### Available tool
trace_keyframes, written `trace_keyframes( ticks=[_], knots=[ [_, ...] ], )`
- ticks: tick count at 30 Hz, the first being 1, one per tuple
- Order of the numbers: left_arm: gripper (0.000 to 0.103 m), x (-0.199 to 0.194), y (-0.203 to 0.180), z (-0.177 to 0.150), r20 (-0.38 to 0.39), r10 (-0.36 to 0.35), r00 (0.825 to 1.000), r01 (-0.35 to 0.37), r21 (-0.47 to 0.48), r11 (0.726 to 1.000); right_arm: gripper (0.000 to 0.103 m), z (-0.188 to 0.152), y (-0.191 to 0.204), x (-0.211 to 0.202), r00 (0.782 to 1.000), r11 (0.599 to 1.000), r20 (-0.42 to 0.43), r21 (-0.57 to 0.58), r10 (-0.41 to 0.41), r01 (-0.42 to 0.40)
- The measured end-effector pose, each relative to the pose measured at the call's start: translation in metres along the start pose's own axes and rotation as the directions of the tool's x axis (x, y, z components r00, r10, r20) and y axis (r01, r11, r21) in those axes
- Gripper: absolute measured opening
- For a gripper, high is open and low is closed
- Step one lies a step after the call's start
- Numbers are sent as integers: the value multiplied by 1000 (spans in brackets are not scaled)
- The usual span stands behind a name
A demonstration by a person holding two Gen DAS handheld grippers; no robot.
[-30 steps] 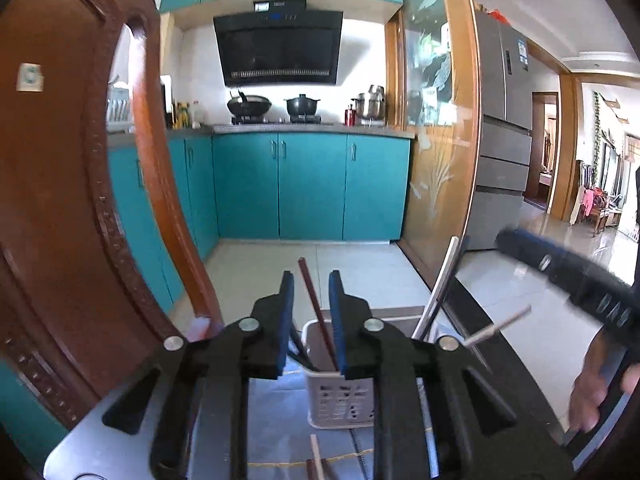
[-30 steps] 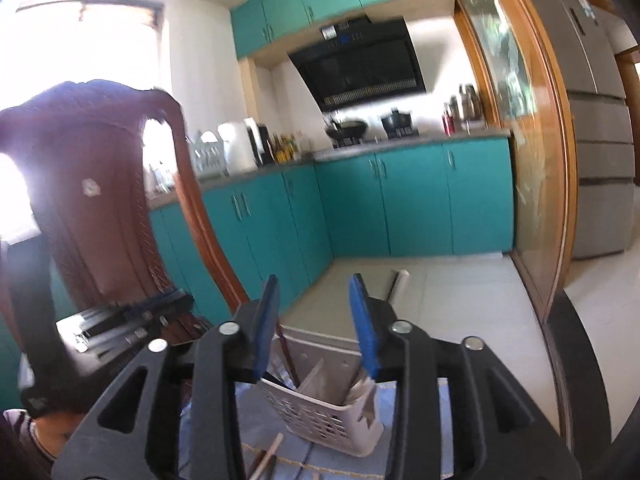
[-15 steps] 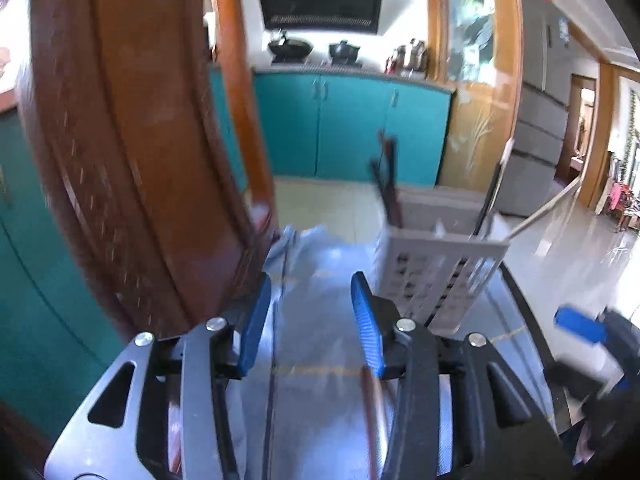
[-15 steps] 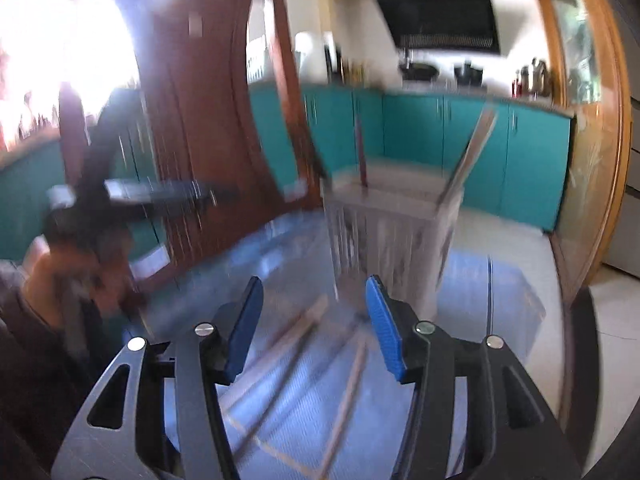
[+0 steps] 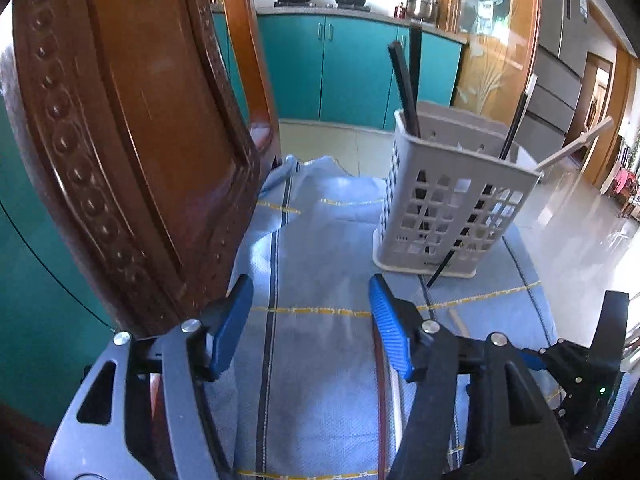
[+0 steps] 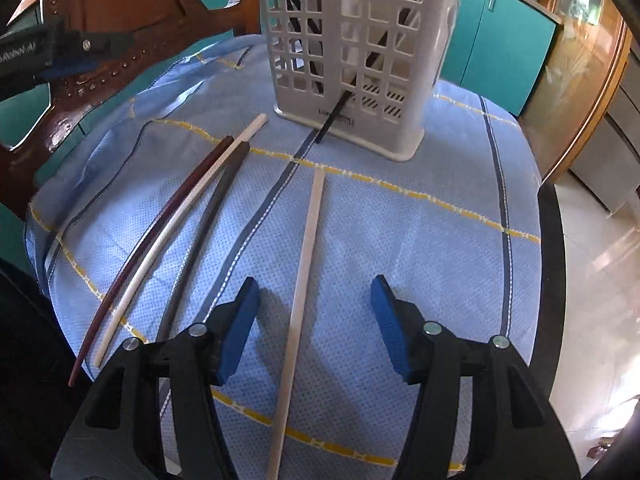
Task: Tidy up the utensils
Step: 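Grasp a light wooden chopstick with the right tool while the left tool grasps a dark red one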
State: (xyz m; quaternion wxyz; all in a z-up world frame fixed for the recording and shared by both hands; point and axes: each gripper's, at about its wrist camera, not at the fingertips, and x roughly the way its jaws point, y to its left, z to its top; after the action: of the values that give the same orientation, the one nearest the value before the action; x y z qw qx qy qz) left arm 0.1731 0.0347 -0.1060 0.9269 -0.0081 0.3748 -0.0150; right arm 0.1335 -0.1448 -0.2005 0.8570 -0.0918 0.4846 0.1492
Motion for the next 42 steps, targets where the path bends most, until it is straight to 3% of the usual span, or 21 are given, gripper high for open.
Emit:
trace_keyframes(
  ticks=[4, 7, 9, 10, 38, 42],
  knots=[
    [63, 9, 0, -4, -43, 9, 999, -9, 0, 1000, 53, -2, 2, -2, 1000, 1000, 8, -3, 9, -9],
    [63, 15, -2, -7, -72, 12, 997, -12, 9, 1000, 31, 2, 4, -3, 1000, 1000, 14, -11, 26, -26],
    [64, 17, -4, -9, -83, 16, 996, -15, 16, 1000, 11, 3, 5, -3, 999, 999, 12, -4, 42, -42],
    [64, 19, -5, -10, -89, 17, 996, -16, 20, 1000, 8, 3, 4, -3, 999, 999, 12, 2, 40, -40],
    [67, 44, -28, -25, -189, 28, 981, -9, 101, 995, 6, 6, -26, -9, 999, 991, 29, 128, 35, -38],
    [67, 46, -27, -26, -206, -16, 978, 32, 76, 997, 6, 5, -27, -10, 999, 990, 30, 134, 36, -40]
  ],
)
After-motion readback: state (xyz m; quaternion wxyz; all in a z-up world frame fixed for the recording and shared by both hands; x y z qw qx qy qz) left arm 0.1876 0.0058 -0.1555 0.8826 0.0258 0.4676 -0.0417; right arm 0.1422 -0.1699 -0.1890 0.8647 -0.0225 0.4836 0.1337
